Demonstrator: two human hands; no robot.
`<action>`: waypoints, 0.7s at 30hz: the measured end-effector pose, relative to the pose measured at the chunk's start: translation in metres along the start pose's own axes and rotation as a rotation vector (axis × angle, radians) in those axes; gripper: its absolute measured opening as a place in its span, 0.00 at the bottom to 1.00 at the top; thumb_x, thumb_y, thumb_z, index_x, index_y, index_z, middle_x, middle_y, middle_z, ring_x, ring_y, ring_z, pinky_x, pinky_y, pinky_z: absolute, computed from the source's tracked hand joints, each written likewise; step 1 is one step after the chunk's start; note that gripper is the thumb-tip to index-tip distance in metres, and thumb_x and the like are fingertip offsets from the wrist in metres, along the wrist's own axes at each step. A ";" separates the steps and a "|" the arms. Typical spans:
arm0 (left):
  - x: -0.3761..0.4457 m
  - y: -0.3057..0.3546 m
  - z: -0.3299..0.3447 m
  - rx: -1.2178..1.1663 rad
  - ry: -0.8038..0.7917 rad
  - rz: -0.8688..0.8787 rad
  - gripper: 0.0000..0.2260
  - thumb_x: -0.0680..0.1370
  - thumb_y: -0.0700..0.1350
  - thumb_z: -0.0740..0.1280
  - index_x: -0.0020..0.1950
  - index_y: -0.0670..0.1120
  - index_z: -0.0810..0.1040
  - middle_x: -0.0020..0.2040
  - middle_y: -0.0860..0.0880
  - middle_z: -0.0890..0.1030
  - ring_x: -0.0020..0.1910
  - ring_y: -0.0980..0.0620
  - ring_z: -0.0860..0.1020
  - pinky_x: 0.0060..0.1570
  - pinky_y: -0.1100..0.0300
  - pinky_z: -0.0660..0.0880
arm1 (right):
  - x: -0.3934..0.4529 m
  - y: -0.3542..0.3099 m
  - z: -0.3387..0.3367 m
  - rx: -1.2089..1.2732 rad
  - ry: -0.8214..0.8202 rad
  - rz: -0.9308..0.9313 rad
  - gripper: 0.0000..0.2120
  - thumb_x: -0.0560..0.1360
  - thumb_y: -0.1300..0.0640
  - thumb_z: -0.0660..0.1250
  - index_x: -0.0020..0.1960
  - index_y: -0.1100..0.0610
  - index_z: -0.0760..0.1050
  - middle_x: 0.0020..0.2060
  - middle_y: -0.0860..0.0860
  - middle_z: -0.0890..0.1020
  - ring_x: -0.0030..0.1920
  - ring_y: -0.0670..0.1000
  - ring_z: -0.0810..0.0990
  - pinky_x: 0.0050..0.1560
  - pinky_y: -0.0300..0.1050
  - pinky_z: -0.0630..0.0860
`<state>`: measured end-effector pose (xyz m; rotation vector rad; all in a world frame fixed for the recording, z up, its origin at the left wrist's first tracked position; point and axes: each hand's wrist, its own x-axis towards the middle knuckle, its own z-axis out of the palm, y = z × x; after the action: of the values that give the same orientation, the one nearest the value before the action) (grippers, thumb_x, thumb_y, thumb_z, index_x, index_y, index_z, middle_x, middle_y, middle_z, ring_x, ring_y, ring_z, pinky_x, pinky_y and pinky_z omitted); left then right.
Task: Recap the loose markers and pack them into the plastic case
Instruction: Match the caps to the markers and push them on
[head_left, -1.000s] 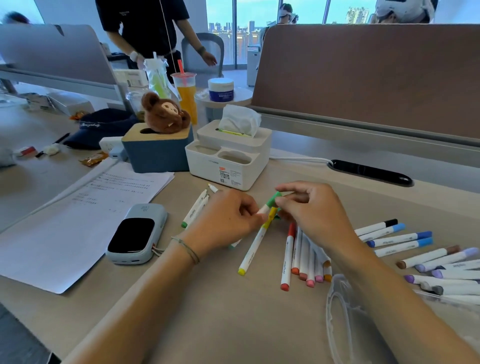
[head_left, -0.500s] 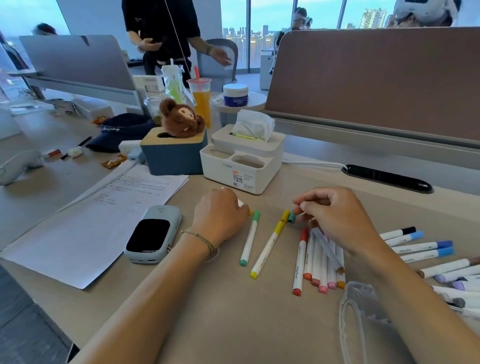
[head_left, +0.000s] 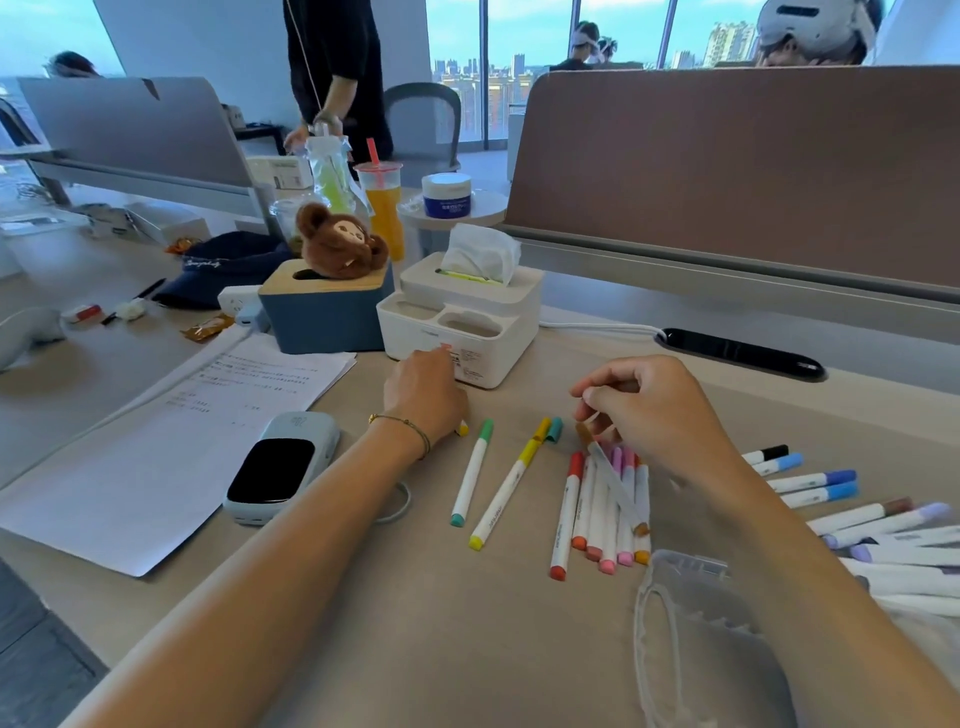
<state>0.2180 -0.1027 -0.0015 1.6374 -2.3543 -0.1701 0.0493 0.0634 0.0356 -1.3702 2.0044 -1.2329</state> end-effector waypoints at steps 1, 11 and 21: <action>-0.001 0.000 -0.002 -0.015 0.002 0.003 0.08 0.77 0.43 0.66 0.55 0.45 0.76 0.51 0.44 0.79 0.44 0.46 0.74 0.41 0.56 0.73 | 0.000 0.001 0.000 -0.021 -0.001 -0.002 0.12 0.79 0.63 0.66 0.44 0.51 0.84 0.34 0.46 0.86 0.37 0.47 0.85 0.39 0.39 0.83; -0.035 0.006 -0.012 -0.927 -0.248 -0.084 0.10 0.78 0.45 0.72 0.59 0.47 0.80 0.43 0.46 0.86 0.39 0.51 0.85 0.41 0.60 0.81 | 0.013 0.014 0.020 -0.427 -0.041 -0.049 0.08 0.77 0.57 0.70 0.53 0.51 0.86 0.49 0.47 0.86 0.49 0.47 0.82 0.52 0.45 0.81; -0.045 0.008 -0.009 -1.418 -0.417 -0.201 0.09 0.82 0.42 0.65 0.61 0.43 0.79 0.45 0.42 0.82 0.39 0.47 0.84 0.41 0.55 0.82 | 0.044 0.017 0.053 -0.727 -0.099 0.007 0.13 0.73 0.41 0.74 0.42 0.51 0.83 0.37 0.48 0.82 0.40 0.50 0.81 0.45 0.49 0.81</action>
<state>0.2281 -0.0574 0.0027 1.0374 -1.4118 -1.8189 0.0601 0.0030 -0.0003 -1.6761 2.4920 -0.4036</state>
